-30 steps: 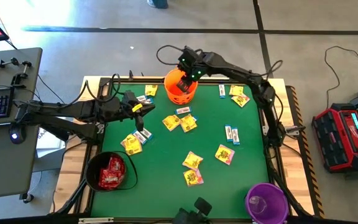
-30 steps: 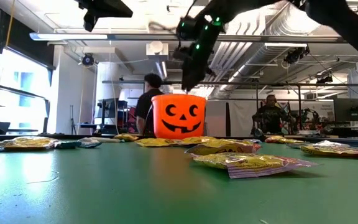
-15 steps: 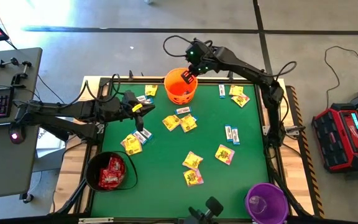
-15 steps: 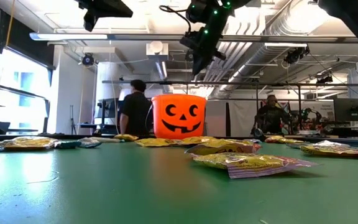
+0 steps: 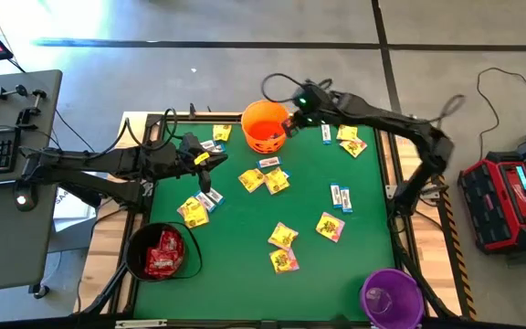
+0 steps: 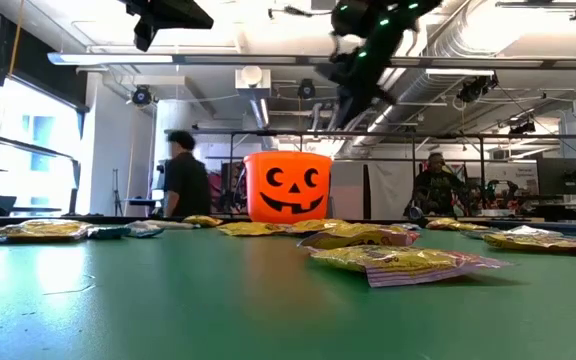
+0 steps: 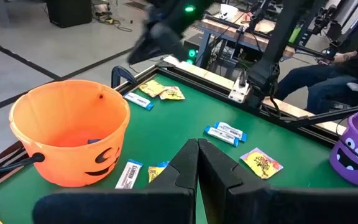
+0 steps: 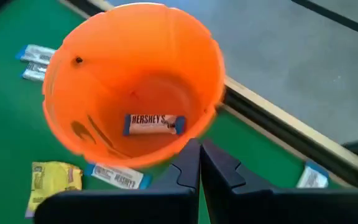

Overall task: Sort candy by brand, put in halloween buckets
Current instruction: Put the white chocolate into the orange bucket

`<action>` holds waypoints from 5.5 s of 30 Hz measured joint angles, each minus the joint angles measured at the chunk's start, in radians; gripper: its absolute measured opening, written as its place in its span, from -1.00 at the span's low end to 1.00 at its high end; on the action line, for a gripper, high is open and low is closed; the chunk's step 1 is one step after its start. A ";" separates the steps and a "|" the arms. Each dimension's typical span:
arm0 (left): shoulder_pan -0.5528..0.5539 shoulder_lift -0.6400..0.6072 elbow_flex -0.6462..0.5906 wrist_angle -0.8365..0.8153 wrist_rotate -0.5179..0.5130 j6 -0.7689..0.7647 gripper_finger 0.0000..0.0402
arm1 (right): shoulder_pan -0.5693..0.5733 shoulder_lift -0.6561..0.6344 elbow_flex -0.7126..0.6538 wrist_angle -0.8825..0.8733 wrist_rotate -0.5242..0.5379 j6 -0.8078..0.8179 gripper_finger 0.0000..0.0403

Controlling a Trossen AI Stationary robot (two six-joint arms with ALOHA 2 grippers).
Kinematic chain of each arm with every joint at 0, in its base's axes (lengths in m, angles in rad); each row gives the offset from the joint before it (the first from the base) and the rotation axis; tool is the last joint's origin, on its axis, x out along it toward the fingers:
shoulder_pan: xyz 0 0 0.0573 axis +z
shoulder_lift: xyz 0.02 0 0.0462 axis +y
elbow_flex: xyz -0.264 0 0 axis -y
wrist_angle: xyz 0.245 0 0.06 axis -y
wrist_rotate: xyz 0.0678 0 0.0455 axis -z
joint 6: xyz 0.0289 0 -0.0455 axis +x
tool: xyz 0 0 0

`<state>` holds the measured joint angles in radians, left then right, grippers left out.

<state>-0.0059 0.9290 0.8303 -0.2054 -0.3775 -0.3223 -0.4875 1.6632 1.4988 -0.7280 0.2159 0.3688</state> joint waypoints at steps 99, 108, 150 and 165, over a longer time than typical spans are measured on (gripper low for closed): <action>0.072 -0.053 -0.245 0.435 0.154 0.038 -1.00 | 0.008 -0.425 -0.845 0.626 0.087 0.276 -1.00; 0.072 -0.053 -0.245 0.434 0.154 0.039 -1.00 | 0.020 -0.437 -0.845 0.502 0.001 0.225 -0.75; 0.071 -0.059 -0.244 0.412 0.085 0.045 -1.00 | -0.170 0.003 -0.673 0.489 -0.052 1.312 0.19; 0.071 -0.059 -0.244 0.403 0.087 0.046 -1.00 | -0.187 0.025 -0.670 0.466 -0.025 1.478 -0.03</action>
<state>0.0647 0.8696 0.5861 0.1974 -0.2905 -0.2764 -0.6746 1.6886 0.8292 -0.2615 0.1909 1.8472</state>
